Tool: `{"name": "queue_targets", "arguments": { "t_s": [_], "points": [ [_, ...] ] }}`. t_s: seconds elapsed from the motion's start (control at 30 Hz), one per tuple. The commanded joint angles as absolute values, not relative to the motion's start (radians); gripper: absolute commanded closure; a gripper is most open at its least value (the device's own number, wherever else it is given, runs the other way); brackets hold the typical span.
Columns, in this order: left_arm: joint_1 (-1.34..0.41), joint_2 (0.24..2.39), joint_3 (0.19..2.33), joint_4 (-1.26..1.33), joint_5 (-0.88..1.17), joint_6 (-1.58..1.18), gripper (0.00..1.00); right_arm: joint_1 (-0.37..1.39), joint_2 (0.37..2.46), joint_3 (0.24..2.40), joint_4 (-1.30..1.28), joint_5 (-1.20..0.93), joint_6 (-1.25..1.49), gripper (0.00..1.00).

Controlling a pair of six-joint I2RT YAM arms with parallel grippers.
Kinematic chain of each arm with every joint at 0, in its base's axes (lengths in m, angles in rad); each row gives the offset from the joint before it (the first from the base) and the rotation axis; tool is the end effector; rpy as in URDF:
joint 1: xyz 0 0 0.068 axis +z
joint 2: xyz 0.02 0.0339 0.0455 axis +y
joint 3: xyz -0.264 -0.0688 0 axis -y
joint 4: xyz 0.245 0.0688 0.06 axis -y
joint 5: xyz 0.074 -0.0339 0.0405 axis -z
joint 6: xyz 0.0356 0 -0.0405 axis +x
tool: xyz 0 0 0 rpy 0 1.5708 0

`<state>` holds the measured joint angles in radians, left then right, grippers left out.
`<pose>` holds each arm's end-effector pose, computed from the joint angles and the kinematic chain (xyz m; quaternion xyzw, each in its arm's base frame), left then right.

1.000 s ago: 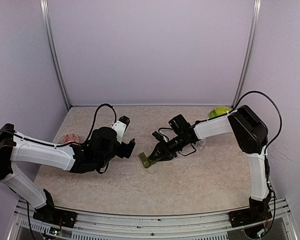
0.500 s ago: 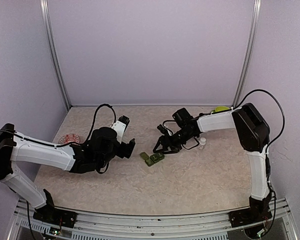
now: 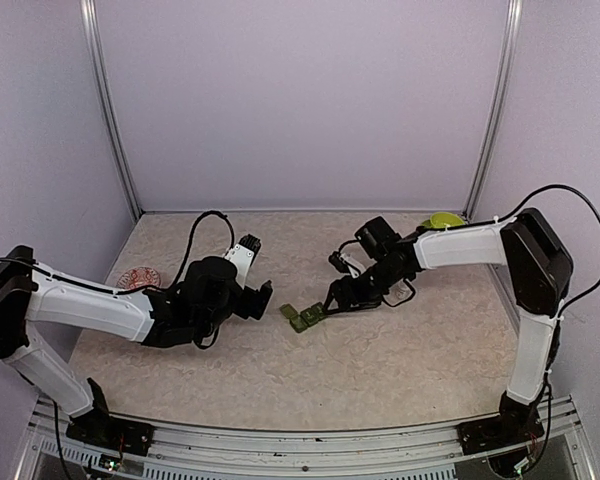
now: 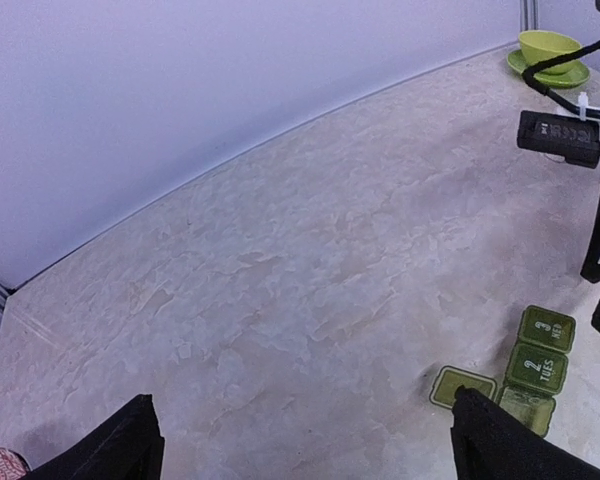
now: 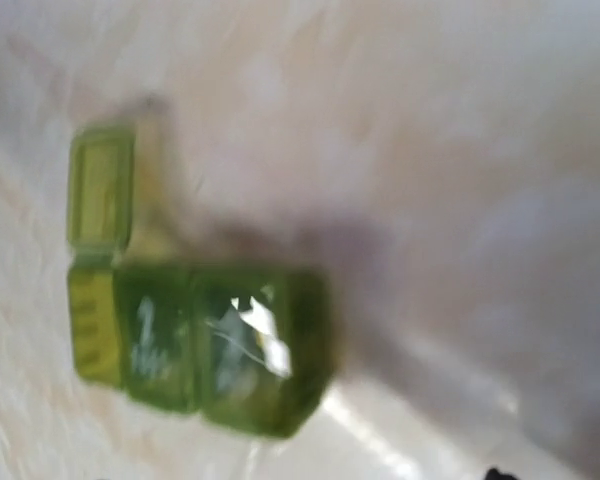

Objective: Sort the pills into containers
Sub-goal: Place the pill container at the center of the board, then adjust the pill container at the center of the board.

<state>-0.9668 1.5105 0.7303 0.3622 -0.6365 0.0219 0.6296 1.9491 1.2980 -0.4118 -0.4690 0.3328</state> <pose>0.1959 -0.2466 0.2057 0.2277 0.7819 -0.0020 0.5803 0.3140 0.2486 0.1657 -0.1969 0.9225 0.3125 0.1125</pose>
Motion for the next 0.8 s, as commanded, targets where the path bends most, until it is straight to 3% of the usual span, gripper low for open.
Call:
{"name": "queue_targets", "arguments": {
  "t_s": [0.0, 0.37, 0.77],
  "points": [
    [-0.96, 1.529, 0.761, 0.346, -0.644, 0.002, 0.01, 0.712, 1.916, 1.229, -0.385, -0.442, 0.342, 0.22],
    [-0.96, 1.517, 0.762, 0.342, -0.639, -0.007, 0.01, 0.784, 1.951, 1.187, -0.275, -0.431, 0.404, 0.2],
    [-0.96, 1.49, 0.732, 0.344, -0.642, -0.018, 0.01, 0.776, 2.108, 1.392, -0.318, -0.389, 0.368, 0.19]
  ]
}}
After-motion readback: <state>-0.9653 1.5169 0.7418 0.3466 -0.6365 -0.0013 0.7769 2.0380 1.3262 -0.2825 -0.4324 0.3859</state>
